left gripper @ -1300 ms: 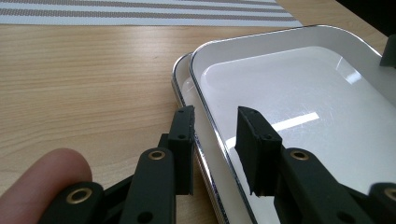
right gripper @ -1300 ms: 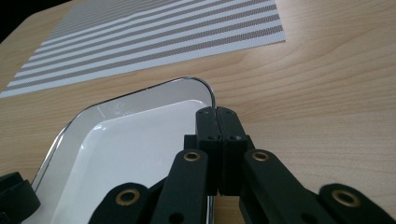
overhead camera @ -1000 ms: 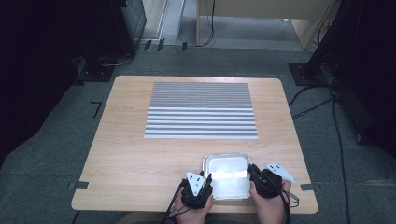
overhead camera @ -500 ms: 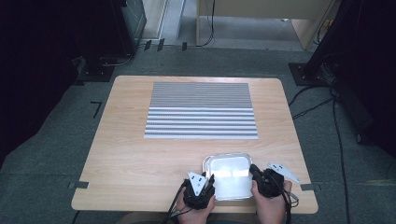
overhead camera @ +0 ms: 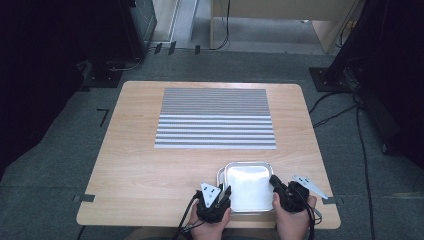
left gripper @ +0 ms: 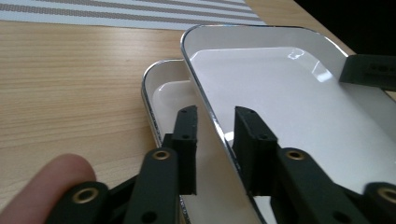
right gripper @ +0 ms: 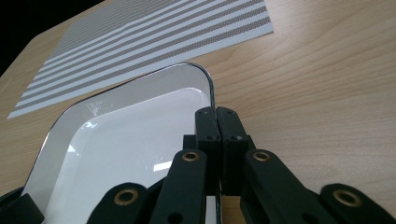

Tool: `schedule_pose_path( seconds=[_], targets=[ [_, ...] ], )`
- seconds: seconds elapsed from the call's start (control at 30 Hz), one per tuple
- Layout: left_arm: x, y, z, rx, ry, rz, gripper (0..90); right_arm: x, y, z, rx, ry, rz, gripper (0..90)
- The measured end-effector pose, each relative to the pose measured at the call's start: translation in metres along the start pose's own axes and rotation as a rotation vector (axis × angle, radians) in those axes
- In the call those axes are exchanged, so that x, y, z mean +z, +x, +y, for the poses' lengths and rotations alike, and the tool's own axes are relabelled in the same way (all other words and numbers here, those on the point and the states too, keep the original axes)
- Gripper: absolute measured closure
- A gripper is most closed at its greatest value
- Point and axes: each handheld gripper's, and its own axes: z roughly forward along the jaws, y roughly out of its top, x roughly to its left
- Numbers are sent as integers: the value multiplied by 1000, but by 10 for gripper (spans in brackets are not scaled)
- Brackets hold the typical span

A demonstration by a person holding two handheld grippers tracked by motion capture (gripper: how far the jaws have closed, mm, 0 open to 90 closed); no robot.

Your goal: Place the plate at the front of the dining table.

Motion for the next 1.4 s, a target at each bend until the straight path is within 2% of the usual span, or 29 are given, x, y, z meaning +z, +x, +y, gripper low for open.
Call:
schedule_pose_path(
  seconds=[0.1,0.23,0.33,0.4,0.5,0.67,0.83,0.93,1.0,1.17,1.4],
  targets=[
    [-1,1,1,-9,-6,8,771,-1,2,-1,-3,-8,8,898],
    [-4,6,5,-36,-23,17,816,-1,5,-3,16,-20,36,898],
    [-5,9,6,-51,-43,38,839,-2,11,-4,9,-33,37,898],
    [-5,12,6,-66,-46,51,851,-1,17,-4,-16,-44,33,898],
    [-8,18,7,-66,-66,85,858,4,24,-3,-12,-32,38,898],
    [-12,32,14,-111,-87,105,884,12,40,-2,-33,-11,50,899],
    [-15,41,19,-130,-93,112,891,19,50,1,-38,2,59,900],
    [-18,45,21,-112,-105,123,891,23,56,2,-49,5,62,900],
    [-19,49,22,-125,-106,121,892,25,60,3,-44,10,68,900],
    [-19,62,27,-147,-104,122,894,32,73,5,-69,13,65,900],
    [-19,76,40,-153,-106,124,894,43,88,14,-74,17,63,900]
  ],
)
